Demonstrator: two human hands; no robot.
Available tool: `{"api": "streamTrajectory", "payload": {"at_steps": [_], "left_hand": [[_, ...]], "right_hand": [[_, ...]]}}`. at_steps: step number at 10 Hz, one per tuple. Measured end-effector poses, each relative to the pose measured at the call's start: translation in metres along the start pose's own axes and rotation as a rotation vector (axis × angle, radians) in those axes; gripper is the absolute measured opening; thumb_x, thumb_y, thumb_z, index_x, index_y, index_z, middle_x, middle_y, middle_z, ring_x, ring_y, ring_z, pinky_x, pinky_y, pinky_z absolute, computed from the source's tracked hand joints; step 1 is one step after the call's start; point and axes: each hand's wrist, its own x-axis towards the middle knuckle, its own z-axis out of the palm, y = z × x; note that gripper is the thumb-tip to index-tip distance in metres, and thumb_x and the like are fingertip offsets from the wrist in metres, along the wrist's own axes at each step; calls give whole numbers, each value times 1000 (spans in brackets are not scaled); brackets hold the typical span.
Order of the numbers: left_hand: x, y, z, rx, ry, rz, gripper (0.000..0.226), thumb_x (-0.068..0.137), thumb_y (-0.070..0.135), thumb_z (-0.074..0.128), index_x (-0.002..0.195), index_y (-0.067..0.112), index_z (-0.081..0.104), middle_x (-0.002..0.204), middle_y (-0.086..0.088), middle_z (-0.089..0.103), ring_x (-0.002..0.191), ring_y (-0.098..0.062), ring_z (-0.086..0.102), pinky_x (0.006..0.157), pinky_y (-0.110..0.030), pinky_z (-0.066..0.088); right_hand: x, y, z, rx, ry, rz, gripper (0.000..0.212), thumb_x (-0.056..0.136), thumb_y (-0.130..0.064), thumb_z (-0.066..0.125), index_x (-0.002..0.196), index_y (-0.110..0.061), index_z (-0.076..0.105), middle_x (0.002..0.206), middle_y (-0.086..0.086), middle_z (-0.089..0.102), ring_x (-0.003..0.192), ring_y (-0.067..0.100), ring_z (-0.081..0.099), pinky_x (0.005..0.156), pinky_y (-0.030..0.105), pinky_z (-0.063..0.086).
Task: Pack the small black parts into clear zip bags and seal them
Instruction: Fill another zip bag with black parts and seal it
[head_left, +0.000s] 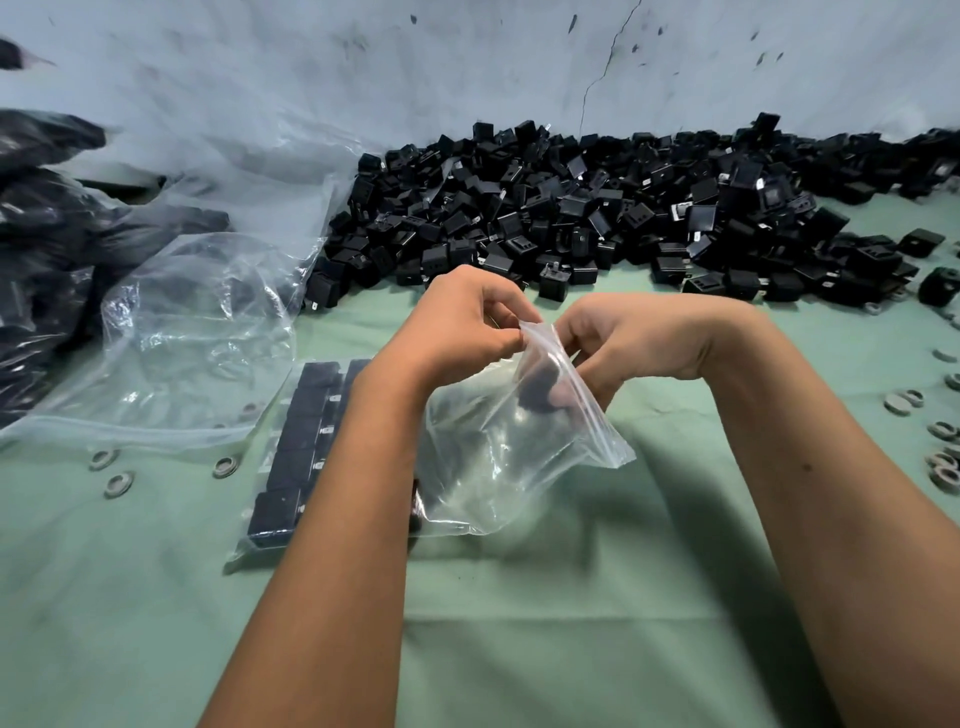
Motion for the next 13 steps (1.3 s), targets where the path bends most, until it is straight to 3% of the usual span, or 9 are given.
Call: {"api": "streamTrajectory", "payload": {"at_steps": [3,6,7,8,9,10,11,12,13], "left_hand": [[-4,4,-8,-2,14,9,20,82,-5,72,87,13,81,74,-14,74,64,-21,62,67,-42,57],[-12,24,-22,-153,-16,81,17,86,-9,66,92,1,78,73,-21,67,66,-17,58,63,-26,52],[-14,27,-23,-177,-13,81,18,87,-8,66,94,3,78,85,-27,72,71,-19,62,69,-32,53],[-14,27,-20,-228,-13,63,12,89,-4,70,96,2,78,79,-19,72,71,-19,64,63,-26,53],[-15,27,-17,-293,-28,42,13,90,-6,70,102,-2,75,78,-16,68,71,-22,63,62,-27,54],[-18,21,-27,-346,-35,36,26,90,-4,70,114,5,72,82,-11,69,73,-21,65,70,-31,57],[-23,7,-48,-411,172,-5,28,90,-1,71,114,12,72,81,-5,71,68,-16,65,65,-26,54],[-28,-14,-70,-472,475,-132,21,88,2,71,101,18,74,81,-1,71,60,-10,62,60,-23,51],[-33,-33,-86,-623,740,-263,20,85,-1,68,85,19,71,70,3,67,50,-9,55,53,-21,46]], "right_hand": [[20,-9,19,-211,36,-31,19,85,-10,80,95,-26,81,93,-6,78,83,14,74,71,31,59],[46,-9,34,-433,63,62,15,95,-11,73,109,-6,72,102,10,73,96,20,71,82,34,58],[49,-10,39,-400,132,158,21,97,-3,67,117,0,63,109,10,67,99,13,68,88,25,56],[69,-17,59,-300,126,260,29,97,7,59,126,8,54,110,15,63,81,8,67,68,19,55],[121,-40,77,-604,430,681,26,88,11,67,113,8,60,111,9,67,97,10,70,82,12,55],[111,-29,75,-786,261,671,26,96,15,52,118,3,58,120,12,61,103,10,66,92,7,46],[67,-24,74,-264,98,100,14,102,-10,60,112,-5,69,108,10,75,94,19,72,79,23,56],[67,-16,72,-209,-32,-85,20,99,-21,68,108,-3,72,94,10,75,75,9,73,65,15,56],[82,-10,71,-260,-14,-84,15,94,-38,73,103,-26,75,88,-7,78,72,3,74,61,13,54]]}}
